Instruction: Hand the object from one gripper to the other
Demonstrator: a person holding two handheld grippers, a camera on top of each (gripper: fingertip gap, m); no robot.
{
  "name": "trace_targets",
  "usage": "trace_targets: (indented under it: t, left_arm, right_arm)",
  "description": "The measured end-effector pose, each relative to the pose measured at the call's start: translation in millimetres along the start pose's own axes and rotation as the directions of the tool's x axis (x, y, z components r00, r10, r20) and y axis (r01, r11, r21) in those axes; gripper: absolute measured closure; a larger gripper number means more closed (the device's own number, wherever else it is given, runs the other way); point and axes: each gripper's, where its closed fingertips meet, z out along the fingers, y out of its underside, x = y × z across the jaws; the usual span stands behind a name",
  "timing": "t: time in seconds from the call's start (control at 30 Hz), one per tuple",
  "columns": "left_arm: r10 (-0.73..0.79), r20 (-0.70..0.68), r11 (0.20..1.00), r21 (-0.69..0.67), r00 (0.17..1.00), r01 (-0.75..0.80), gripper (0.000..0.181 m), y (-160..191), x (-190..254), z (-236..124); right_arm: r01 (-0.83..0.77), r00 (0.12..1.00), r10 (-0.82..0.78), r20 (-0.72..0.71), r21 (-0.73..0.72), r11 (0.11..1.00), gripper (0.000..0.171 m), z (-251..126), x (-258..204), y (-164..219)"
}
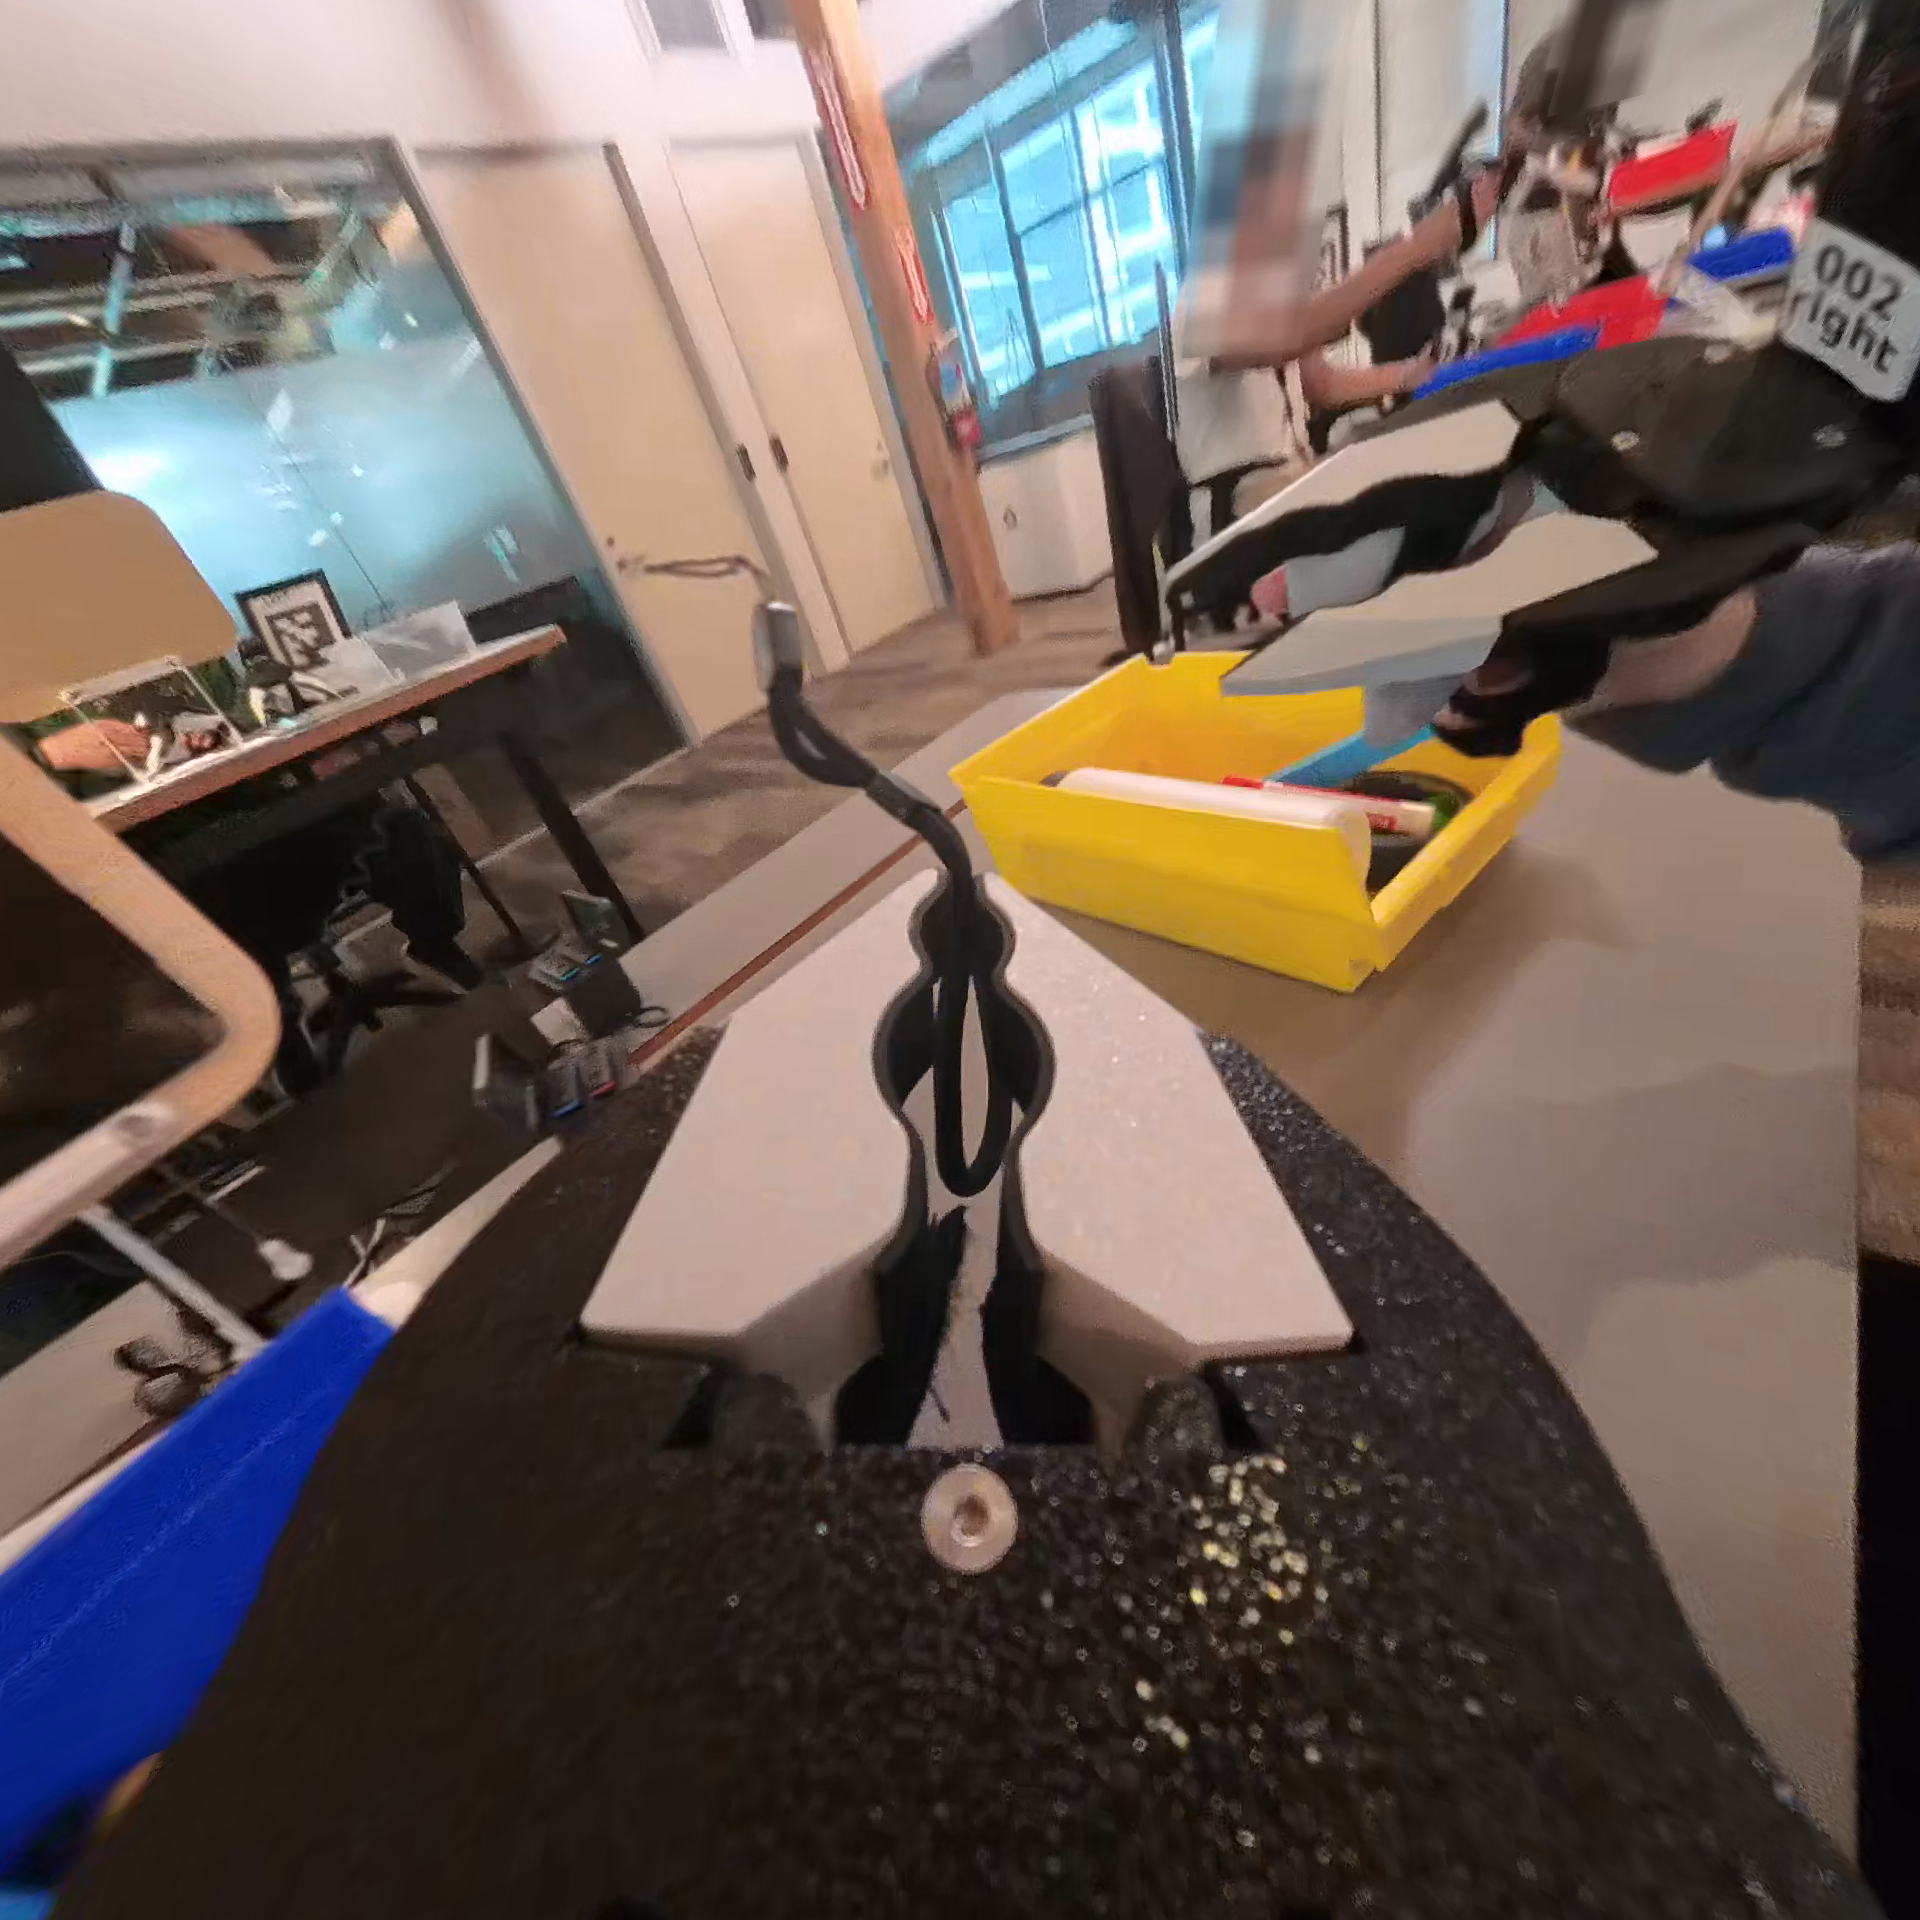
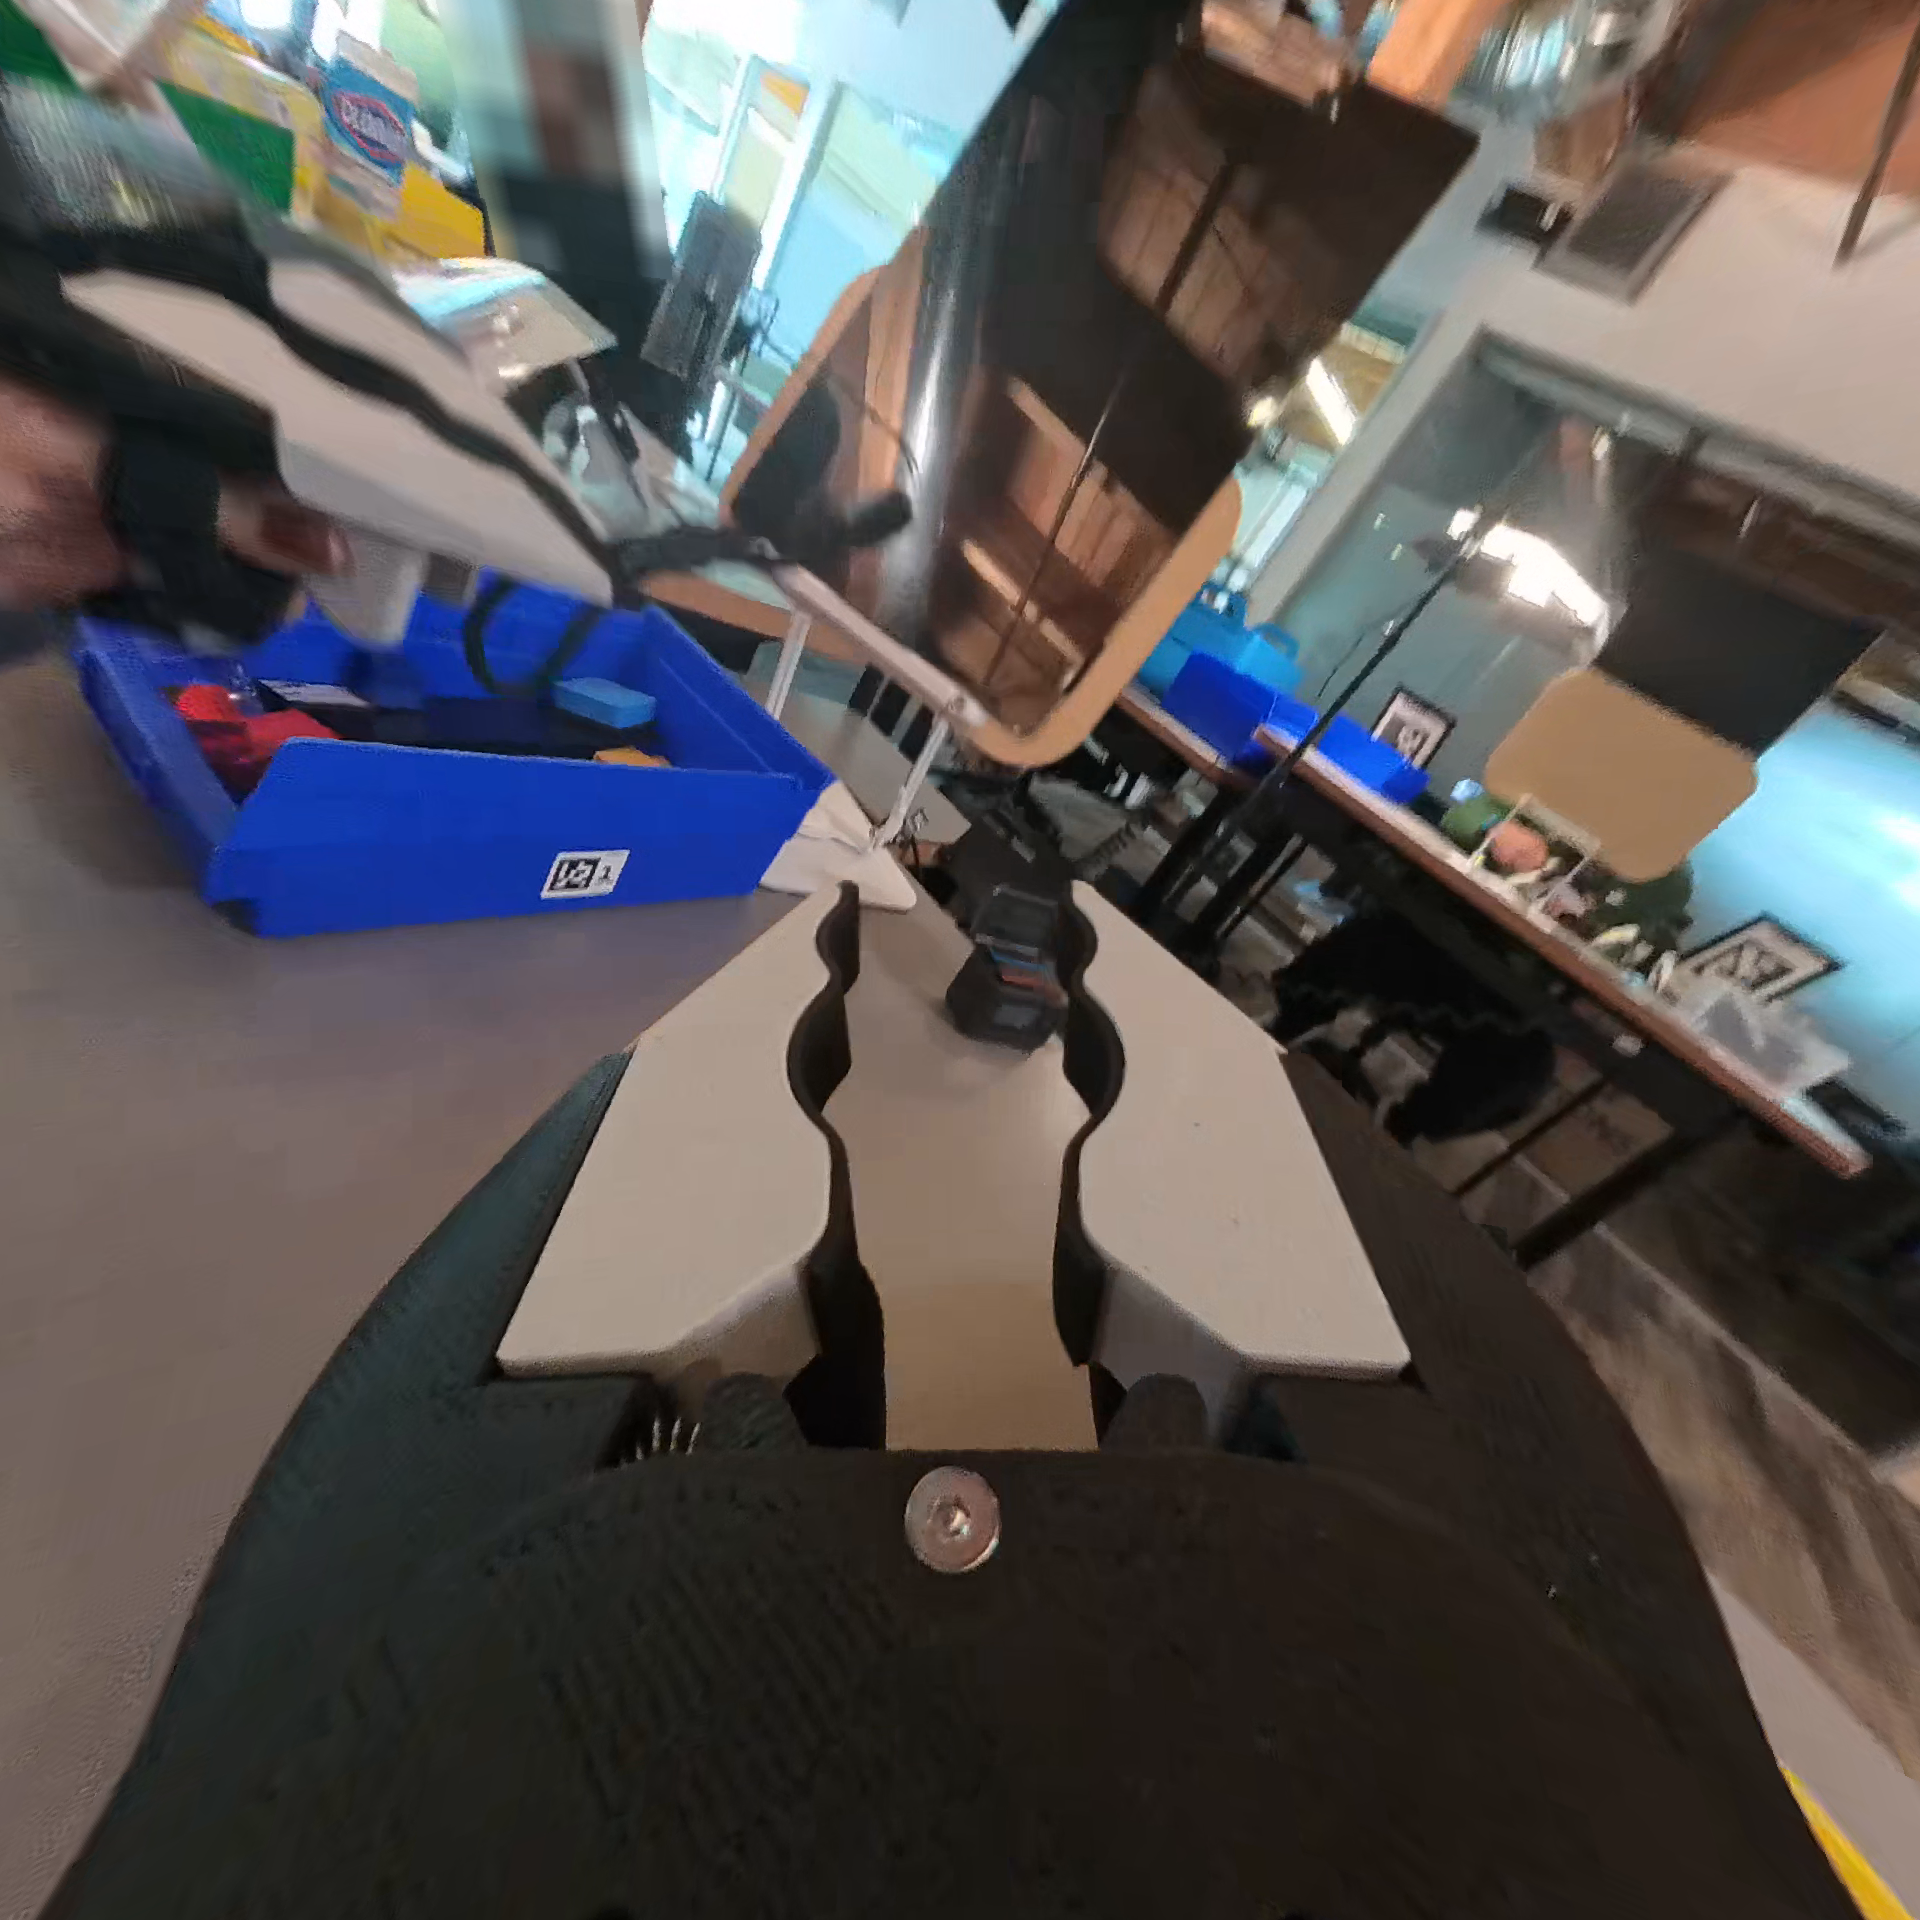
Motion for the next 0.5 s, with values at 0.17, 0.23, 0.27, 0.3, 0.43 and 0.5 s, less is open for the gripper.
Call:
trace_targets:
  t: [0.17,0.23,0.27,0.3,0.43,0.5]
  left_arm:
    - [0.040,-0.021,0.995,0.091,0.999,-0.038,0.181,41,41,21]
    - [0.064,0.003,0.995,0.077,0.998,-0.064,0.181,58,44,25]
    - [0.079,-0.003,0.992,0.095,0.997,-0.079,0.181,62,49,26]
    - [0.090,-0.029,0.990,0.115,0.996,-0.086,0.181,64,56,27]
    - [0.008,-0.176,0.979,0.203,0.984,0.028,0.181,65,84,28]
    - [-0.063,-0.224,0.967,0.225,0.973,0.115,0.181,63,88,29]
  right_arm:
    - [0.004,0.999,-0.011,0.049,0.135,0.991,0.138,10,-32,18]
    - [-0.073,0.992,0.064,0.105,0.087,0.994,0.135,16,-39,31]
    - [-0.123,0.986,0.114,0.123,0.070,0.990,0.136,17,-39,34]
    - [-0.191,0.967,0.182,0.176,0.038,0.981,0.136,19,-44,37]
    - [-0.489,0.724,0.515,0.459,-0.185,0.852,0.136,15,-83,47]
    - [-0.574,0.640,0.585,0.499,-0.195,0.795,0.137,15,-89,45]
